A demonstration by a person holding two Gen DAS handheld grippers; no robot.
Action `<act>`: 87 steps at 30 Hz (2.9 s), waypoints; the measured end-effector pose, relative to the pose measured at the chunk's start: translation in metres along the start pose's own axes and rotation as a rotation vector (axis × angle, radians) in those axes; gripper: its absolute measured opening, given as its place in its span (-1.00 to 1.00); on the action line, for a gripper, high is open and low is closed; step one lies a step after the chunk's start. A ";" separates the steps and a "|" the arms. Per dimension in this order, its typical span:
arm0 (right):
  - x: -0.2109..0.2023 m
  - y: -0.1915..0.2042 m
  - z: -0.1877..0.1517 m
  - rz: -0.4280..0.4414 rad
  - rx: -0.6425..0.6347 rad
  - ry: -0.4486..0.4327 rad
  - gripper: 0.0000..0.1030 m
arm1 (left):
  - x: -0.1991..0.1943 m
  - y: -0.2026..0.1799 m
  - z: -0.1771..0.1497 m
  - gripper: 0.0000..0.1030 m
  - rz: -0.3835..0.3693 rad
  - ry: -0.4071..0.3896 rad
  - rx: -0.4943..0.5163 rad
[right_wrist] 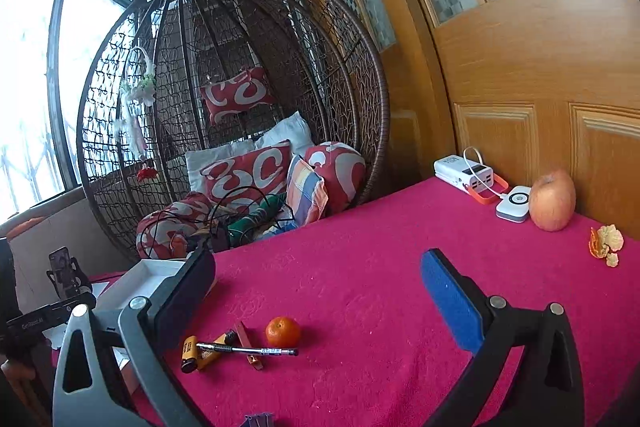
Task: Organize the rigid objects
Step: 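Withdraw both tools from the tray toward the items on the table, then grasp the clear plastic clip with the left tool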
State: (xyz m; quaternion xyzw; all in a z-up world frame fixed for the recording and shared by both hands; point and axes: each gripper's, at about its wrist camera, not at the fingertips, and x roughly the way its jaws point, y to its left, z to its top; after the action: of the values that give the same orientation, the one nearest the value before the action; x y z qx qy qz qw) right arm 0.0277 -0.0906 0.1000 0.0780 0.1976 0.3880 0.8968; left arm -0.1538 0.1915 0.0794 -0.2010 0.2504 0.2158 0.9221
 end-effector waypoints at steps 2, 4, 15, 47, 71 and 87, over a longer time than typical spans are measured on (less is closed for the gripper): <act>0.011 -0.016 -0.013 -0.012 0.038 0.062 1.00 | 0.021 -0.014 -0.009 0.99 -0.040 0.070 0.052; 0.019 -0.031 -0.026 -0.014 0.078 0.109 1.00 | 0.040 -0.024 -0.015 0.99 -0.069 0.126 0.077; 0.041 -0.075 -0.048 0.113 0.337 0.251 1.00 | 0.132 -0.055 0.004 0.99 -0.080 0.269 0.107; 0.041 -0.081 -0.050 0.152 0.379 0.244 1.00 | 0.016 -0.043 -0.036 0.99 -0.197 0.315 0.206; 0.041 -0.081 -0.050 0.151 0.376 0.247 1.00 | 0.061 -0.026 -0.060 0.97 0.087 0.278 -0.009; 0.040 -0.076 -0.050 0.204 0.327 0.312 1.00 | 0.063 -0.019 -0.060 -0.47 0.093 0.244 0.034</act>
State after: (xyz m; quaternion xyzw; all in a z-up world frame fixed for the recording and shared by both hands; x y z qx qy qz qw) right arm 0.0823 -0.1140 0.0210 0.1808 0.3850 0.4465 0.7872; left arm -0.1172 0.1657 0.0024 -0.1981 0.3737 0.2279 0.8770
